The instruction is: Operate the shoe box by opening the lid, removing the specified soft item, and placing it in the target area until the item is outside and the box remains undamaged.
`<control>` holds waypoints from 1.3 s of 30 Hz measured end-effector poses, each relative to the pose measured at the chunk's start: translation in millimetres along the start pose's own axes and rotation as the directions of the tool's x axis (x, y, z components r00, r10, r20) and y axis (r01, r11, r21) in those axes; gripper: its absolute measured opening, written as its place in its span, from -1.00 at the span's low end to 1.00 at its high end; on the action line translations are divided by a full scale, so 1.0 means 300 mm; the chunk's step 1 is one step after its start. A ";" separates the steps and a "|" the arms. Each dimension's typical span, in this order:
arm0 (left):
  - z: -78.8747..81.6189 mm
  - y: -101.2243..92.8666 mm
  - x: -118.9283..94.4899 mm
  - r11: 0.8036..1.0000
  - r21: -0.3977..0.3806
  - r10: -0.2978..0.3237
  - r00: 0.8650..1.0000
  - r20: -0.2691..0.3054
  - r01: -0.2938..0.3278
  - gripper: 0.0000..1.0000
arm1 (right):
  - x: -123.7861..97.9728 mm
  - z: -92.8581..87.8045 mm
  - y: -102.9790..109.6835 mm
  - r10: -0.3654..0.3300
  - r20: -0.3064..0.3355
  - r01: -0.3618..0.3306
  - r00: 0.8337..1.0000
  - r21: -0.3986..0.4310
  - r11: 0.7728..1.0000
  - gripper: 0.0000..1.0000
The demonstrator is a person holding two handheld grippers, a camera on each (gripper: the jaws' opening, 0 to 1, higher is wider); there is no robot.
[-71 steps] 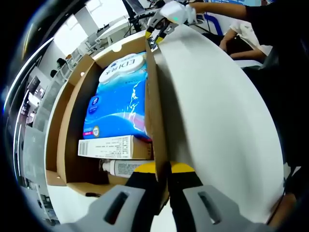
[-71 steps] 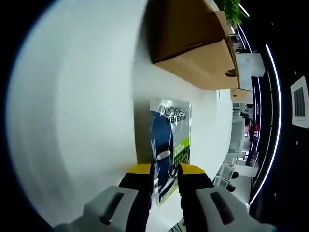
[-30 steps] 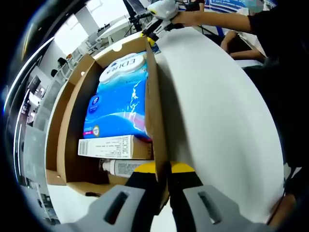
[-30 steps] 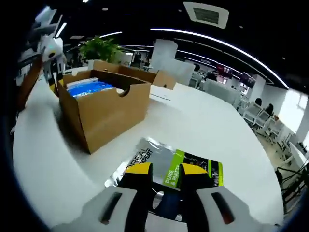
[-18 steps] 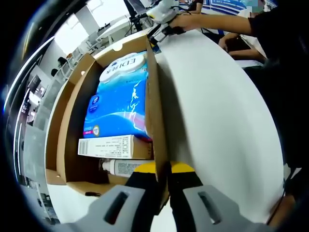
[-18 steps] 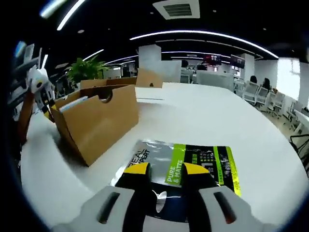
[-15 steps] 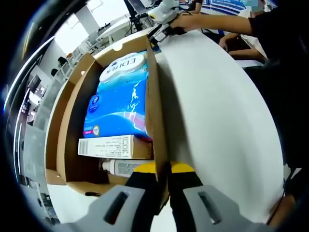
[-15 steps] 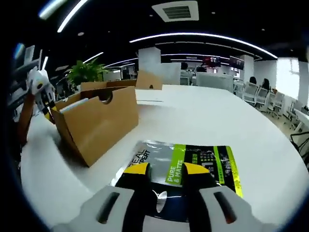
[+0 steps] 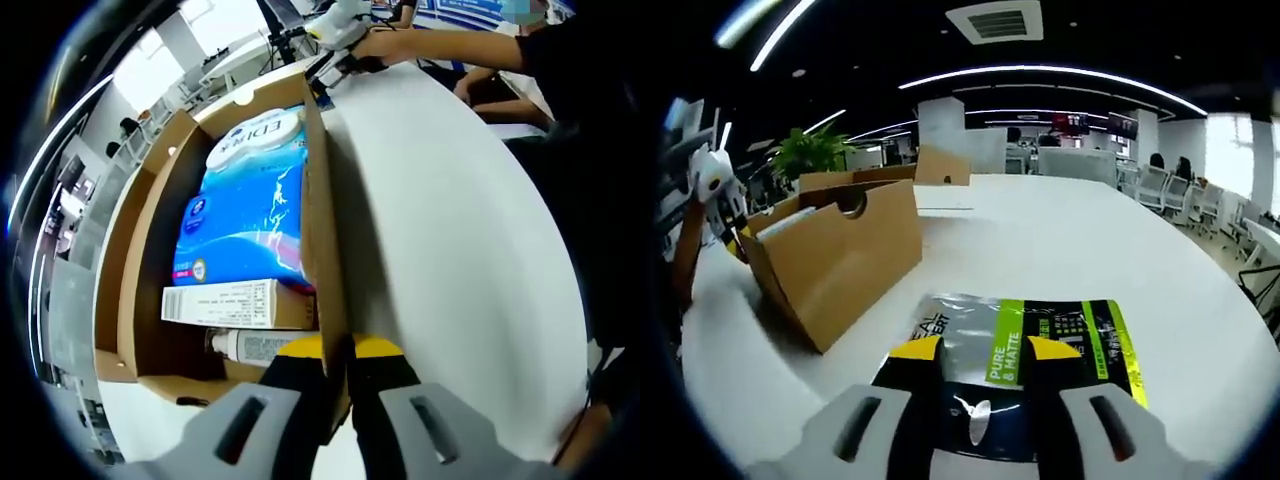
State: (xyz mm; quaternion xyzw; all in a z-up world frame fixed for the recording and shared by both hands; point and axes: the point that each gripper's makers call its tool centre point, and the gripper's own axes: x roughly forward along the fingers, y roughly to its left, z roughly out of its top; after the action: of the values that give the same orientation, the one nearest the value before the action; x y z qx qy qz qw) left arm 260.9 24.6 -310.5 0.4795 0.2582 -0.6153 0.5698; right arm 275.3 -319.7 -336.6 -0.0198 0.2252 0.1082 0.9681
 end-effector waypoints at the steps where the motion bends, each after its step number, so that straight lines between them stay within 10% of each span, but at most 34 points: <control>1: 0.000 0.000 0.000 1.000 0.000 0.000 1.000 0.000 0.000 -0.89 | 0.000 -0.001 -0.001 -0.003 -0.001 0.003 1.000 0.003 1.000 -0.34; 25: 0.003 0.002 0.001 1.000 0.002 -0.001 1.000 0.000 0.001 -0.89 | -0.013 -0.008 -0.043 -0.067 -0.059 0.070 0.996 0.042 0.997 0.08; 36: 0.004 0.002 0.001 1.000 0.003 -0.001 1.000 0.002 0.001 -0.89 | -0.114 0.204 0.054 -0.050 -0.056 0.048 0.997 -0.032 0.998 0.07; 37: 0.005 0.003 0.001 1.000 0.005 -0.002 1.000 0.002 0.002 -0.89 | -0.141 0.320 0.152 -0.002 -0.067 -0.005 0.998 -0.096 0.995 0.07; 39: 0.005 0.003 0.001 1.000 0.008 -0.003 1.000 0.003 0.003 -0.89 | -0.143 0.365 0.201 0.023 -0.067 -0.031 0.998 -0.130 0.991 0.09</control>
State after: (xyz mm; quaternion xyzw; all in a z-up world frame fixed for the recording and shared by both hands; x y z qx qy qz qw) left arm 261.4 22.9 -310.0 0.4806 0.2559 -0.6179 0.5673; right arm 271.8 -260.0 -218.7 -0.0836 0.2493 0.1350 0.9553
